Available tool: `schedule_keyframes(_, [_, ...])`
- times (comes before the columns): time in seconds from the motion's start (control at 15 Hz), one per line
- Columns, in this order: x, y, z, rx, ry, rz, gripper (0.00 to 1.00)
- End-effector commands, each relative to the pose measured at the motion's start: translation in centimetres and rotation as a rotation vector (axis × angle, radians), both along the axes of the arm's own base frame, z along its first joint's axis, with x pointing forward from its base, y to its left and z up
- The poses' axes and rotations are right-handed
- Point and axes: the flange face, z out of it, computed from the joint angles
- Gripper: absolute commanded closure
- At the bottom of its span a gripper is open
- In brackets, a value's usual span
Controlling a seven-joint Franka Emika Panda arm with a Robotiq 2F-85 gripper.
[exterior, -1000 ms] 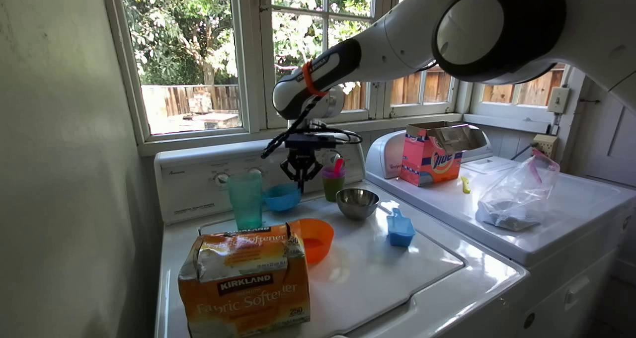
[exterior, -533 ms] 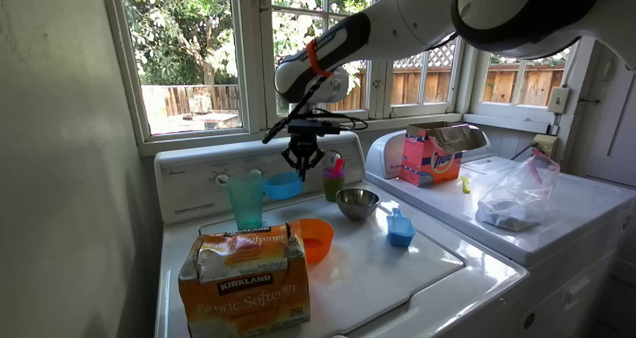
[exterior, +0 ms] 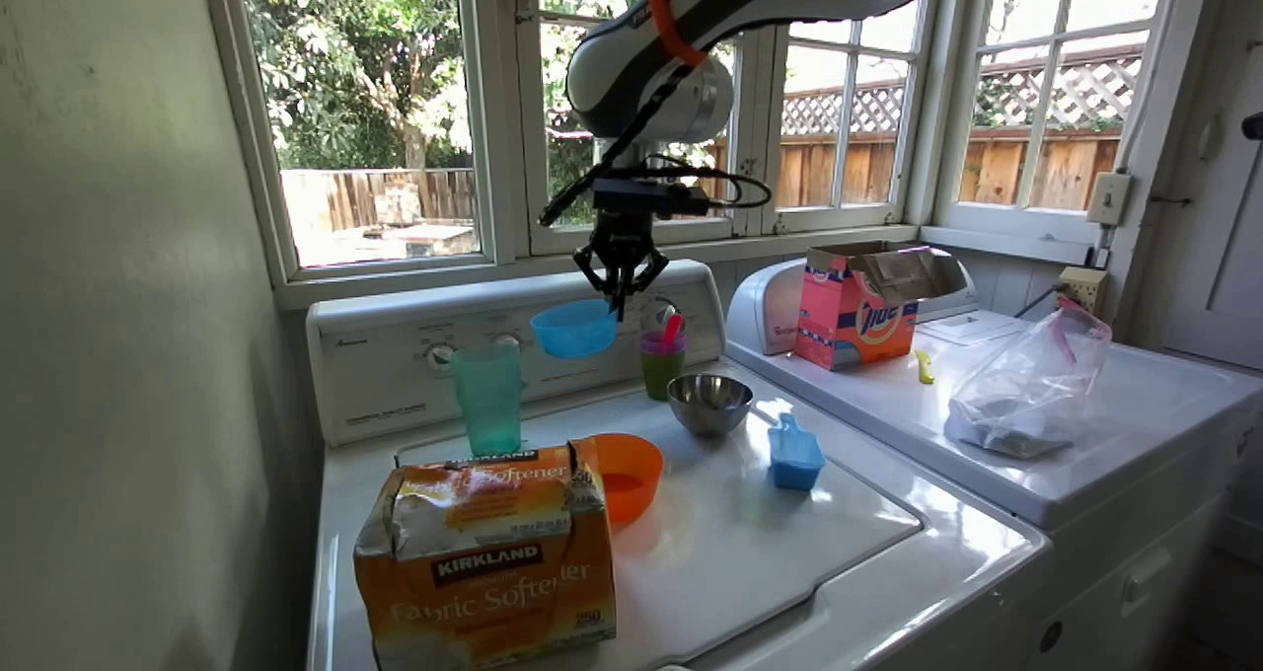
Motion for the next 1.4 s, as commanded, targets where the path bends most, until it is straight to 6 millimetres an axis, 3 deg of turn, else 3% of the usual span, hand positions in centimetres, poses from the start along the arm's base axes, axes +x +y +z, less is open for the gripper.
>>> schedule_keyframes(0.0, [-5.0,-1.2,1.7,0.047,-0.036,-0.045,0.99])
schedule_keyframes(0.2, [-7.5,-2.8,1.5,0.065,-0.066,-0.159,0.99])
schedule_keyframes(0.27, [-4.5,-1.6,2.1,0.04,-0.046,-0.094,0.96])
schedule_keyframes(0.47, [-6.3,-2.5,1.7,0.041,-0.056,-0.128,0.96])
schedule_keyframes(0.73, [-6.4,-3.2,2.1,0.014,-0.068,-0.18,0.99])
schedule_keyframes(1.0, [-6.6,-5.5,2.3,-0.044,-0.077,-0.275,0.99])
schedule_keyframes(1.33, [-7.8,-9.1,1.0,-0.051,-0.025,-0.318,0.99])
